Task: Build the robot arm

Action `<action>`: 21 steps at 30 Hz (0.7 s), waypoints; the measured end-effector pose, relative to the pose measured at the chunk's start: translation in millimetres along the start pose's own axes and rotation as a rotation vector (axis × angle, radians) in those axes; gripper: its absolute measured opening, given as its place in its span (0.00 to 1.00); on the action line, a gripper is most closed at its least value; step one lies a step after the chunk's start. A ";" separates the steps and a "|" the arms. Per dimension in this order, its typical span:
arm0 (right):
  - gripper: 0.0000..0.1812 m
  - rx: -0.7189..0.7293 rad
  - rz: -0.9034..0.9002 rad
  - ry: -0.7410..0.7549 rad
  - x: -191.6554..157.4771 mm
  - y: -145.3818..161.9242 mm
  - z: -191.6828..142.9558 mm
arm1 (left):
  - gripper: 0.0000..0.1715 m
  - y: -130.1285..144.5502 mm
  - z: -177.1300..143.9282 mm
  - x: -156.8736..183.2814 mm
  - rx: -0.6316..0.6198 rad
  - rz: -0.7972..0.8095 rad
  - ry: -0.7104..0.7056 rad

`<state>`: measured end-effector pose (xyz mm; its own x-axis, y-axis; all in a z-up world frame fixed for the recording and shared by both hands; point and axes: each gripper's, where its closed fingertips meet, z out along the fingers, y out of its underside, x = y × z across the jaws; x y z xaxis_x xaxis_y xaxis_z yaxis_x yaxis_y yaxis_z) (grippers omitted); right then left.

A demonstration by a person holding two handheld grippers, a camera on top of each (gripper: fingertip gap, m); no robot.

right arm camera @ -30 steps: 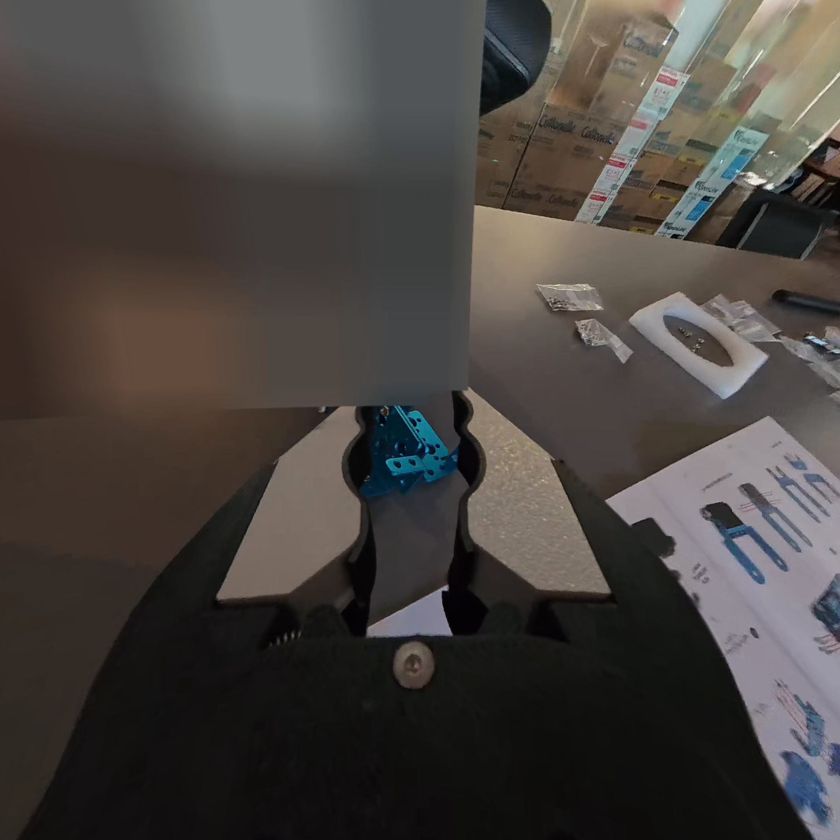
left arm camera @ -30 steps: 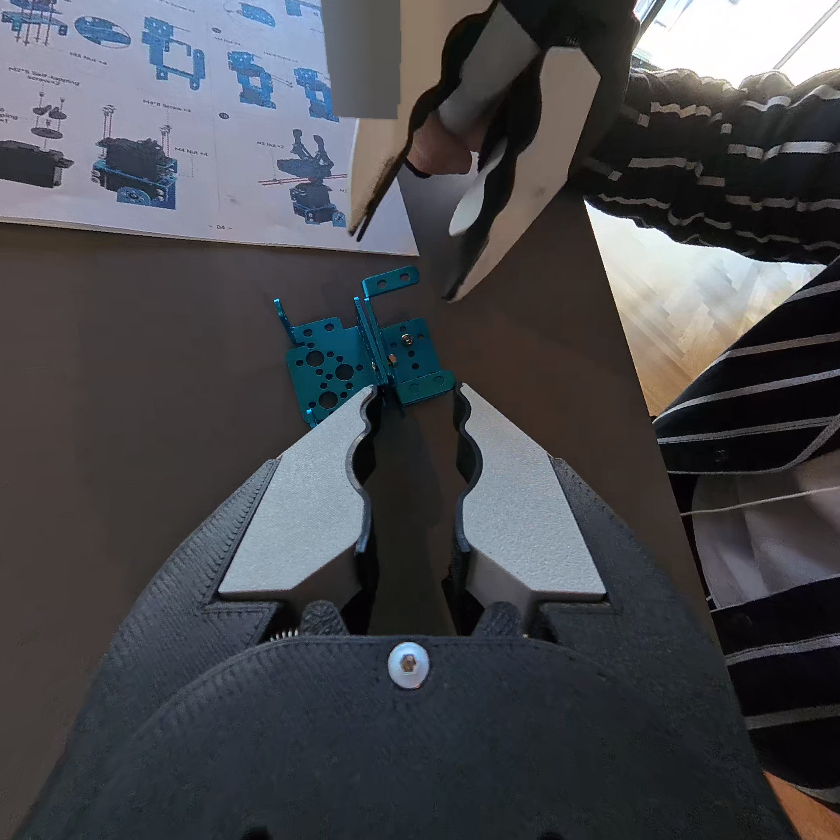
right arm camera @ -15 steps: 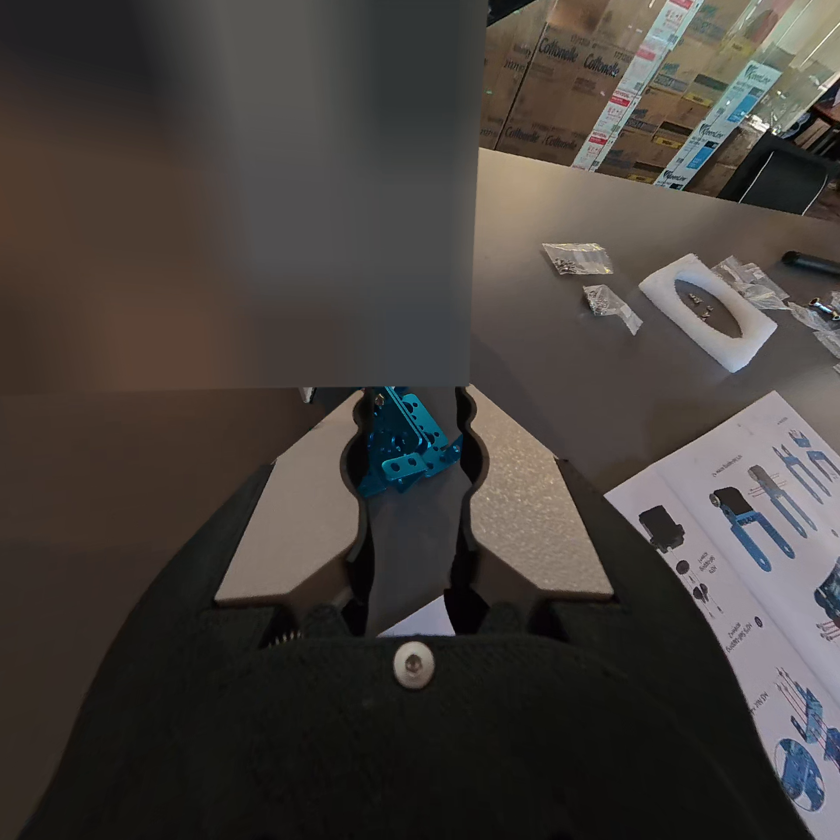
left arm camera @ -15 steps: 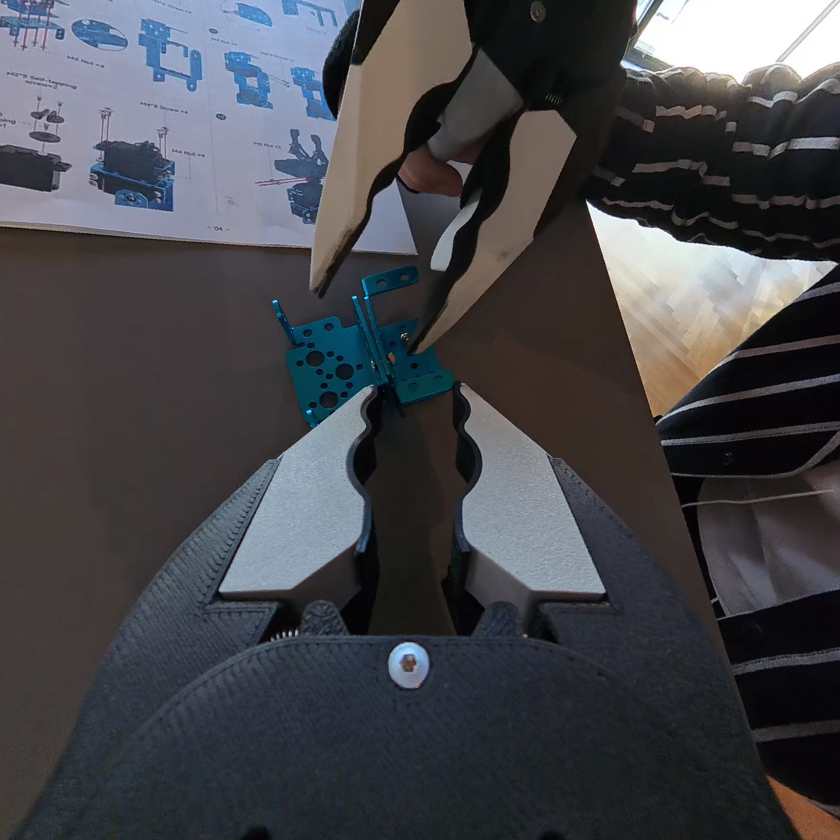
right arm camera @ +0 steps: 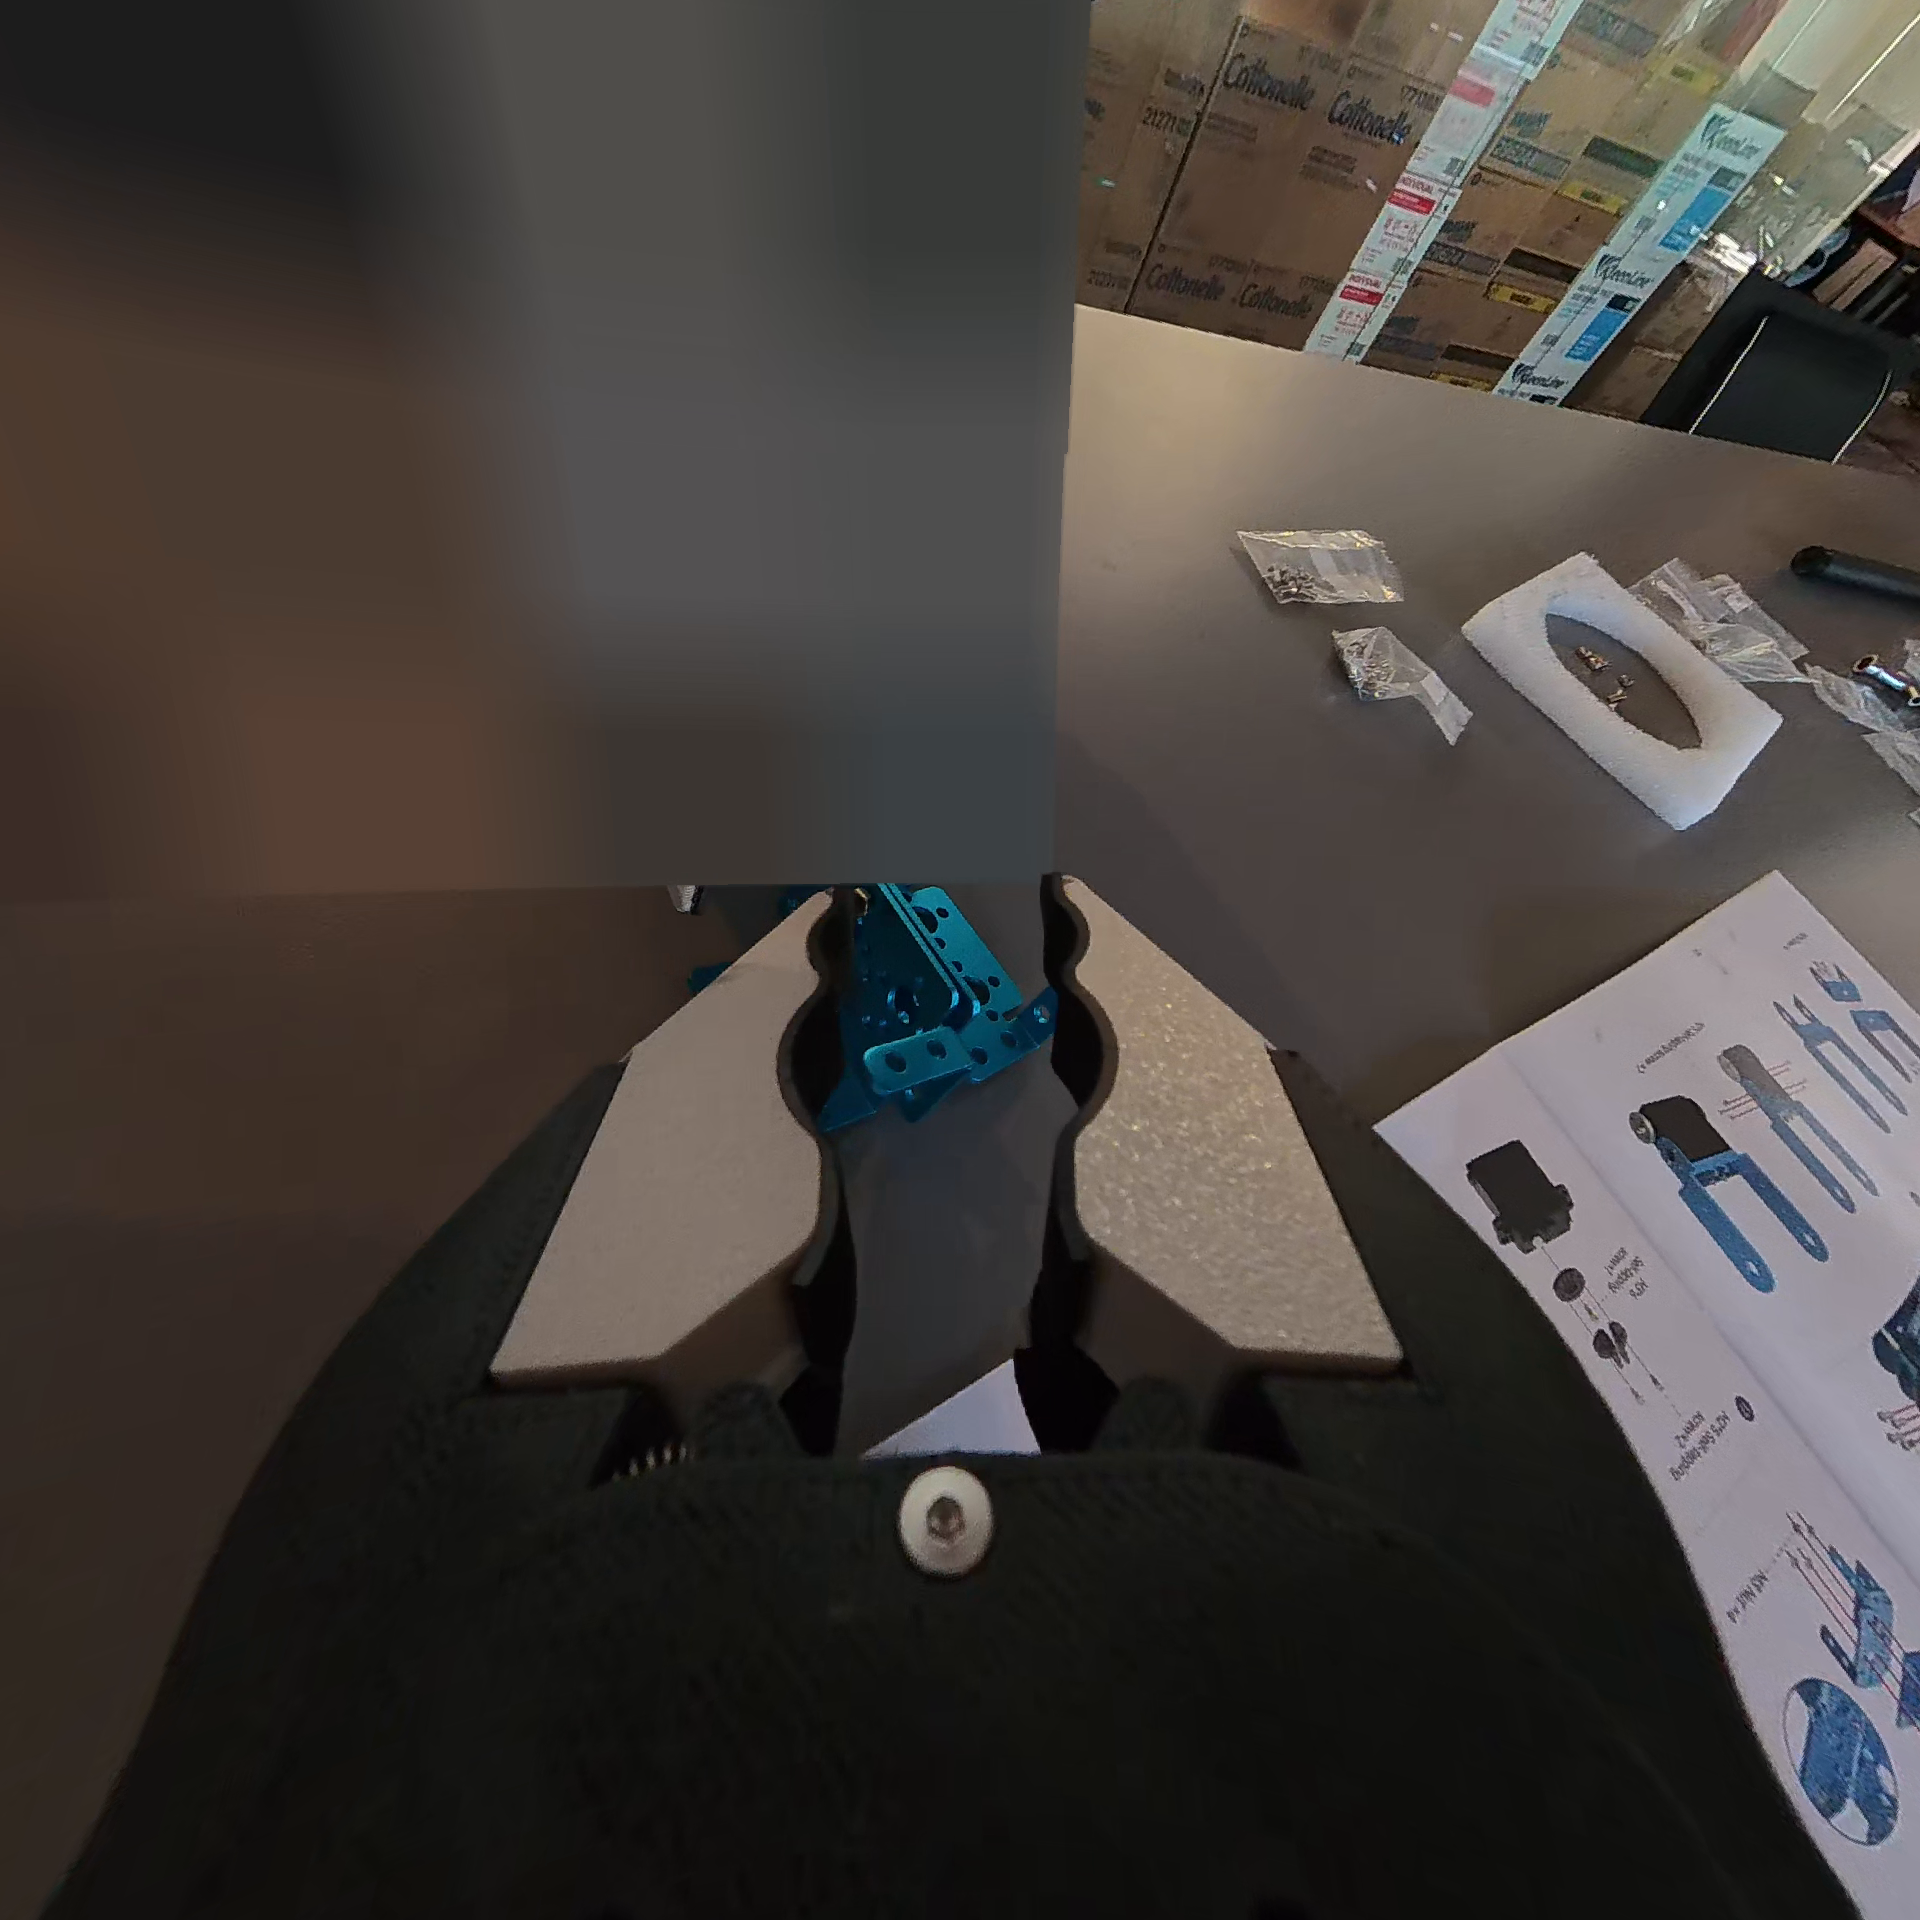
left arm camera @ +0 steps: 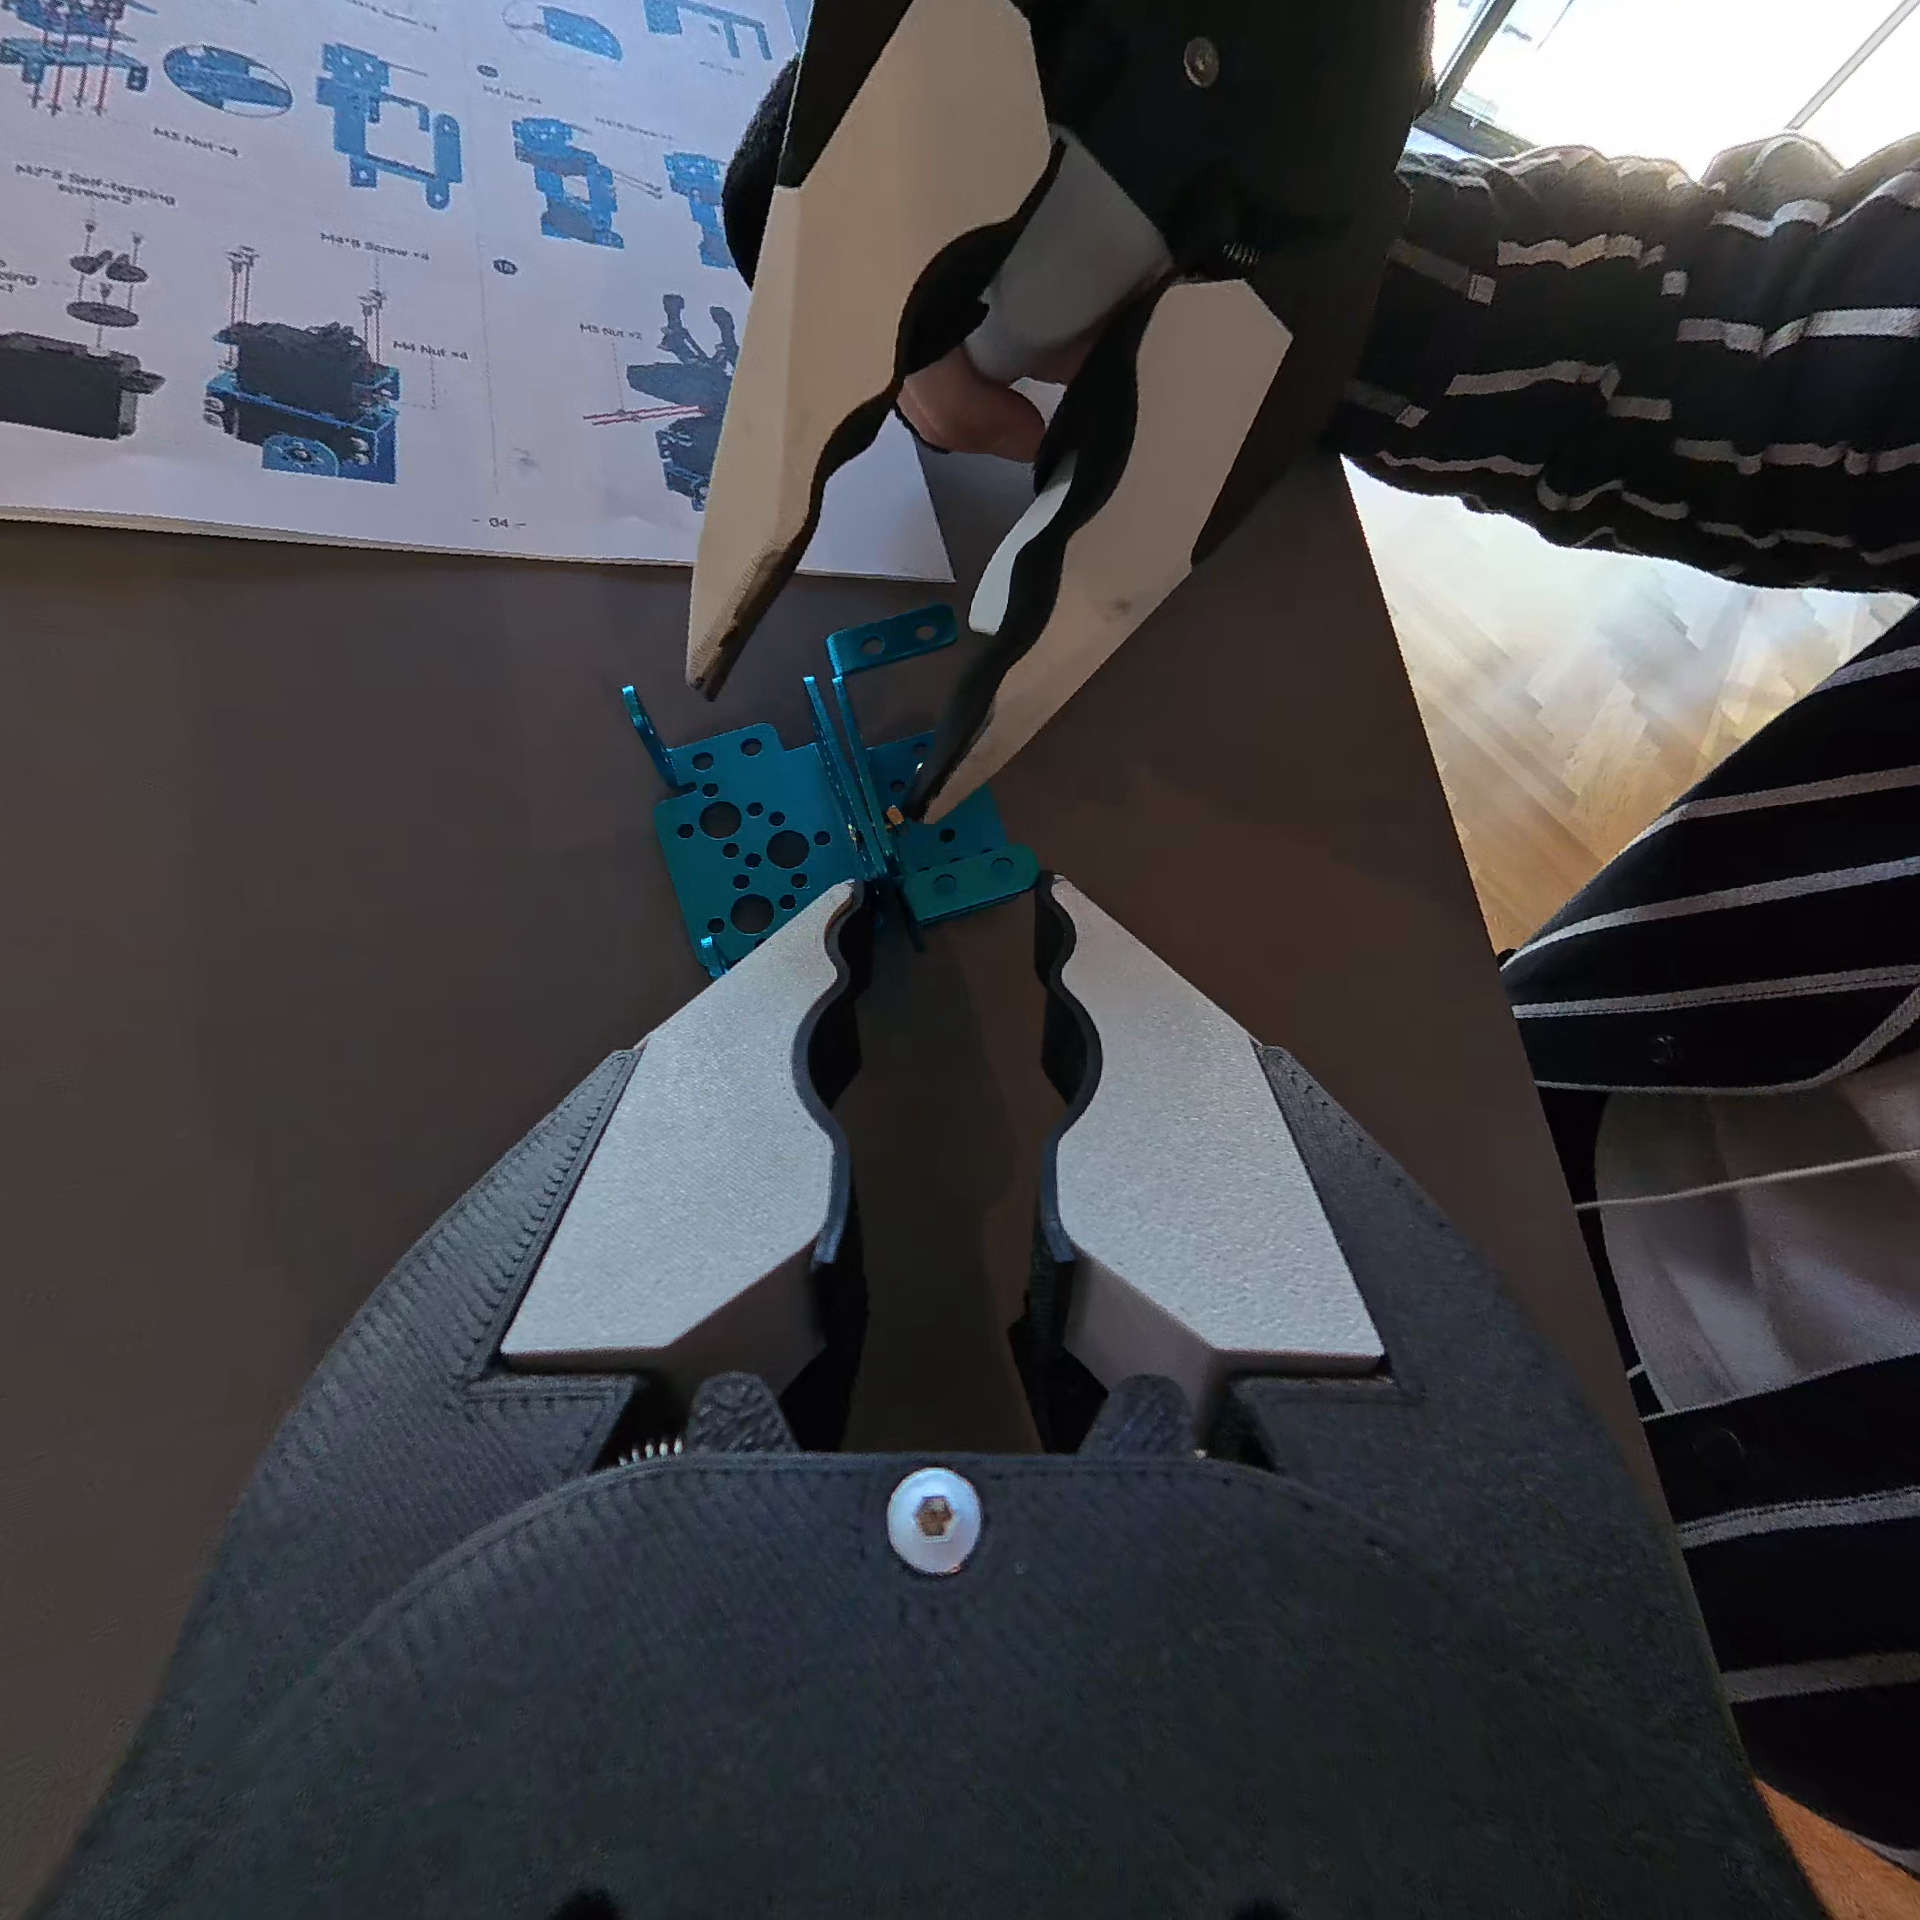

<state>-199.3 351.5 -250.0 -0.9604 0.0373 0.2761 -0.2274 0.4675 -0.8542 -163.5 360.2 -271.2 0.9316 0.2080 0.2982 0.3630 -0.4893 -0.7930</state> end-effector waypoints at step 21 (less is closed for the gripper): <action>0.20 0.001 -0.012 -0.007 -4.6 -2.3 2.2 | 0.18 0.1 0.2 0.1 -0.001 0.001 -0.001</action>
<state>-194.6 348.3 -250.3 -0.9587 0.0259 0.2833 -0.2390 0.4668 -0.8515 -163.4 360.3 -271.4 0.9321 0.2083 0.2964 0.3617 -0.4903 -0.7930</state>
